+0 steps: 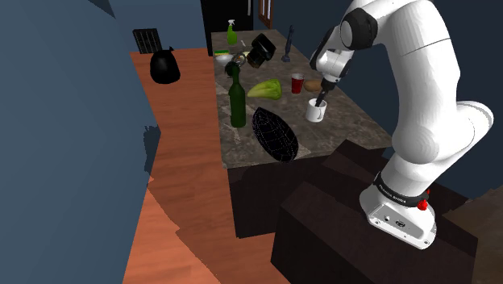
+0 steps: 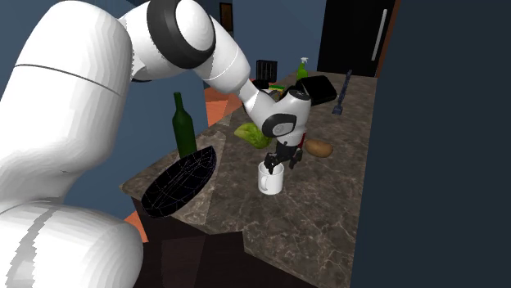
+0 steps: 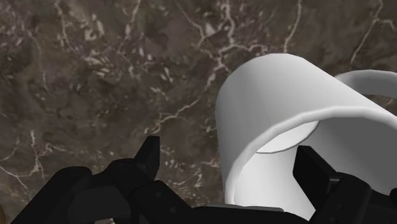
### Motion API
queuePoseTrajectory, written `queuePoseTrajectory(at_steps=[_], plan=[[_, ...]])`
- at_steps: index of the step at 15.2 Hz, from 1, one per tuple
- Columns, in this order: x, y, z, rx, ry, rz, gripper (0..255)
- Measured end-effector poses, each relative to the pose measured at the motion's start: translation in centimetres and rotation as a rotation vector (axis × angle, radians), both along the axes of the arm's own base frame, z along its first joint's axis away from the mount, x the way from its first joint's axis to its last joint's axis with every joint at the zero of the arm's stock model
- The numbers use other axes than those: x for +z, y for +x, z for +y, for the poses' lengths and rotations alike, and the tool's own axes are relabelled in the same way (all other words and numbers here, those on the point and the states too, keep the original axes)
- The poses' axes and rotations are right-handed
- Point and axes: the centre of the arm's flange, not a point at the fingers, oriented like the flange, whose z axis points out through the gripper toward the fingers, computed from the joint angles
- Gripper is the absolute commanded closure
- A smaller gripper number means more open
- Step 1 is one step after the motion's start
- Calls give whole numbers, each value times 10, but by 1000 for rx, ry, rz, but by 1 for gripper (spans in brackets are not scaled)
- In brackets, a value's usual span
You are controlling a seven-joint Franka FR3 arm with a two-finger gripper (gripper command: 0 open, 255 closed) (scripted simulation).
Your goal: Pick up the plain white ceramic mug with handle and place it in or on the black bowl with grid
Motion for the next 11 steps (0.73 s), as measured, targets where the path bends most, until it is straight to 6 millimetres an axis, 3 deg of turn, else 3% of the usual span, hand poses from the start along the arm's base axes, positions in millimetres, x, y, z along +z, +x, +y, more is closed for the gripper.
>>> queuePoseTrajectory(at_steps=[4,5,11], plan=[[-1,0,0,0,0,0,0],[-1,0,0,0,0,0,255],[-1,0,0,0,0,0,255]])
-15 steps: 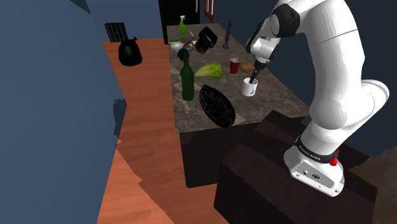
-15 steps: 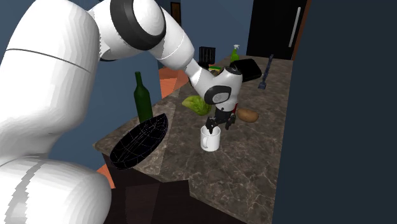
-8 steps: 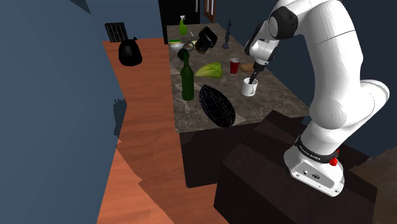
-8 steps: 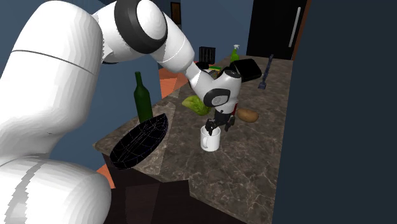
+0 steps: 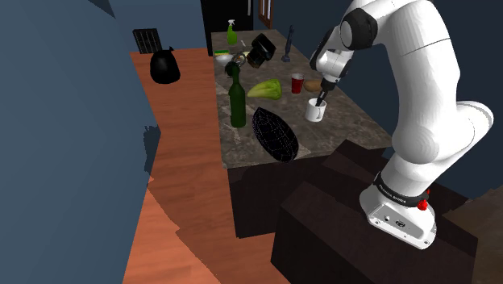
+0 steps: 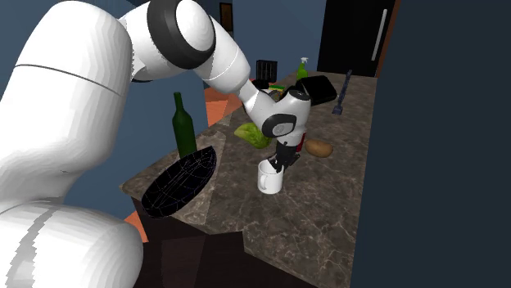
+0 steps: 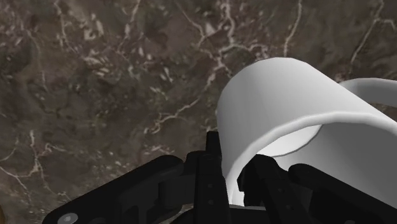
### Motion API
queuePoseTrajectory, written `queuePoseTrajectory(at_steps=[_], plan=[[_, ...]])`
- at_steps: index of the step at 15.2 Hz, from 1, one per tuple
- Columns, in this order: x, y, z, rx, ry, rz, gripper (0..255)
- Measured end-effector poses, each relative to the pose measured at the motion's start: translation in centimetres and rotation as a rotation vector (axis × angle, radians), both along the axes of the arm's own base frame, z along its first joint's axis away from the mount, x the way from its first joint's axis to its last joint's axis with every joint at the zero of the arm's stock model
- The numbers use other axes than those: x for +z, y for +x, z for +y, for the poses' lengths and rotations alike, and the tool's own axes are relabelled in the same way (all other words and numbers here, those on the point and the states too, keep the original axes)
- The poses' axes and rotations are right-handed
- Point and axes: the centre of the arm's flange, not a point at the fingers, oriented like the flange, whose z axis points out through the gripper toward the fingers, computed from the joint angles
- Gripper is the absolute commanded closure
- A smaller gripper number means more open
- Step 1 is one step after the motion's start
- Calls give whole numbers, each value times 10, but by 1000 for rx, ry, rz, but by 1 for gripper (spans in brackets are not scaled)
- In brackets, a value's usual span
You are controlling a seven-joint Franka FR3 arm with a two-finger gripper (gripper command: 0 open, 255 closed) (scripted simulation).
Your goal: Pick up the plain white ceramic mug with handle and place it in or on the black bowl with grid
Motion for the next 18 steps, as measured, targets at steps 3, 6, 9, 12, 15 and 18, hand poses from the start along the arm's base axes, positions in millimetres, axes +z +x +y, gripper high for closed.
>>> queuePoseTrajectory(at_steps=[3,6,9,12,15,18], plan=[[0,0,0,0,0,0,255],[7,0,1,0,0,0,255],[20,0,0,0,0,0,255],[37,0,0,0,0,0,255],[53,0,0,0,0,0,255],[68,0,0,0,0,0,255]])
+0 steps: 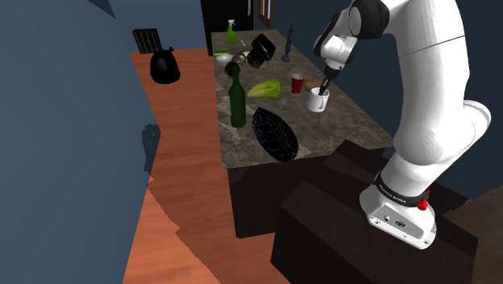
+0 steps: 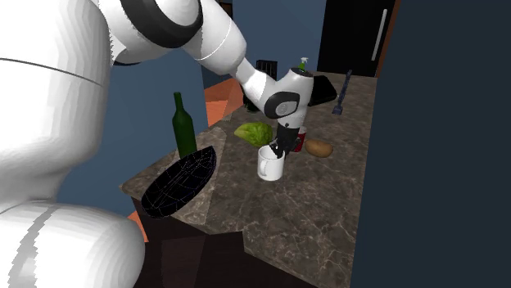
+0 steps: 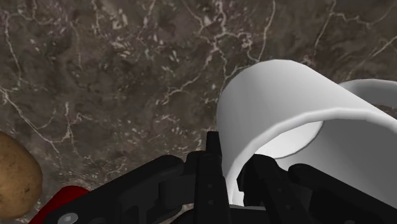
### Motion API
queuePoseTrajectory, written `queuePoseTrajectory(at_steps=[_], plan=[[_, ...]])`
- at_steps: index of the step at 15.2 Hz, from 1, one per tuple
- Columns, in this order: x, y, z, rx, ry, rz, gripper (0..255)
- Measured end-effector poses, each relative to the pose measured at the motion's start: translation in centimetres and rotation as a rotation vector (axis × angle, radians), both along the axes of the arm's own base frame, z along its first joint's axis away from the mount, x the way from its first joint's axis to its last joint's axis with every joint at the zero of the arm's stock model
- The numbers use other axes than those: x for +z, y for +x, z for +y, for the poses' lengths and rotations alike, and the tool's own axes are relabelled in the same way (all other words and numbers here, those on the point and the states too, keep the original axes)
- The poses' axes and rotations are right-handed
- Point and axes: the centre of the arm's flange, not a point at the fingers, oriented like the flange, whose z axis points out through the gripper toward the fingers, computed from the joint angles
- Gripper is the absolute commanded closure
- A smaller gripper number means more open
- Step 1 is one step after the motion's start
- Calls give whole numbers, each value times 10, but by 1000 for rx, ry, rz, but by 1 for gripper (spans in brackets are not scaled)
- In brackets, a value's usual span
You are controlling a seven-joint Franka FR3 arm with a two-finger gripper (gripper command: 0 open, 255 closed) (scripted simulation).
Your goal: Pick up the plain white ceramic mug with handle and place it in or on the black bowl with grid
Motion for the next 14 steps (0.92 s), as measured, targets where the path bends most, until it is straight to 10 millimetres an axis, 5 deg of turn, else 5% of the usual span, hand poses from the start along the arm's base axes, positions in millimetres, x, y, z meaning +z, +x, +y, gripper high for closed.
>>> queuePoseTrajectory(at_steps=[14], plan=[[74,0,0,0,0,0,255]])
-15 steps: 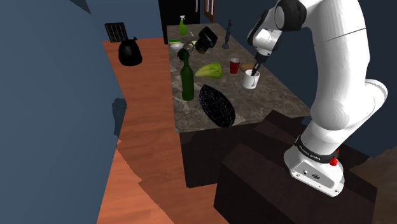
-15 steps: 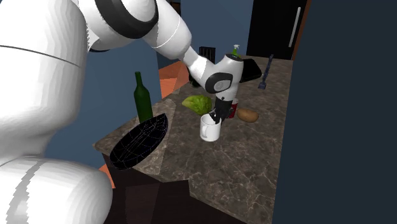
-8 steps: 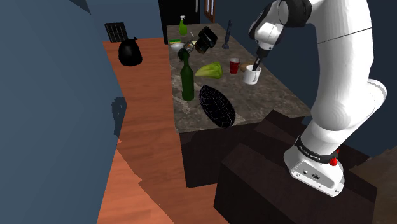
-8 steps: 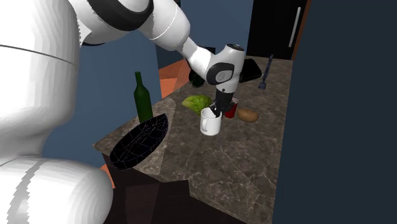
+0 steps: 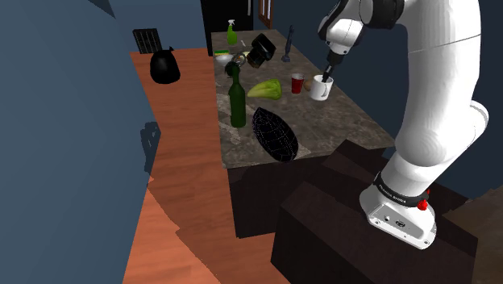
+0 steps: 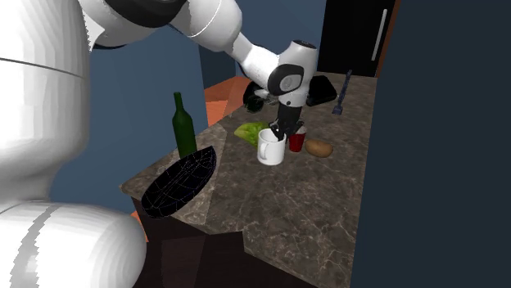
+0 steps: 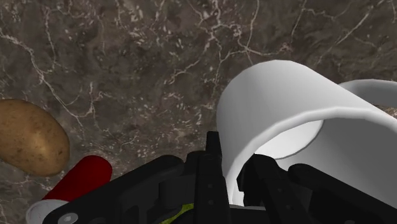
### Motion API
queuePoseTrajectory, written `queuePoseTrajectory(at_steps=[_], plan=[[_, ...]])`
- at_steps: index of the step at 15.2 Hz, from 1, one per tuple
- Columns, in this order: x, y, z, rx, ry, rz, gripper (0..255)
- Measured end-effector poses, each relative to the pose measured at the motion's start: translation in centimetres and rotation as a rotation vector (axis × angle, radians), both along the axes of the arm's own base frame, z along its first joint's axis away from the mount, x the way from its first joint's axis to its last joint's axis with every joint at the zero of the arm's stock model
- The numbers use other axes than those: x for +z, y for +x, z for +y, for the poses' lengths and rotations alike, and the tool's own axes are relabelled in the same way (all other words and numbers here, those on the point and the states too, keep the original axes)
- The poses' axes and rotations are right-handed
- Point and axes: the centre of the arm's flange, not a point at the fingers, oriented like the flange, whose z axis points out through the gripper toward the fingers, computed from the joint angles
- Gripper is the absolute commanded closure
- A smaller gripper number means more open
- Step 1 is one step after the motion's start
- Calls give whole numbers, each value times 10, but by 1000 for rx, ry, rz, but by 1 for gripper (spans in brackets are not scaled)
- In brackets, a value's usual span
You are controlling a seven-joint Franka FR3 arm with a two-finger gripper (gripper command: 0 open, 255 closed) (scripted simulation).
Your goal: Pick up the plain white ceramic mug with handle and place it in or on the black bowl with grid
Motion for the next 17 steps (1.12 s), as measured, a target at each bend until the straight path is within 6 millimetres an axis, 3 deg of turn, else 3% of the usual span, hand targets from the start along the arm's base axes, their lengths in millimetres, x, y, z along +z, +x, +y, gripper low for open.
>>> queuePoseTrajectory(at_steps=[6,17], plan=[[28,0,6,0,0,0,255],[37,15,143,1,0,1,255]])
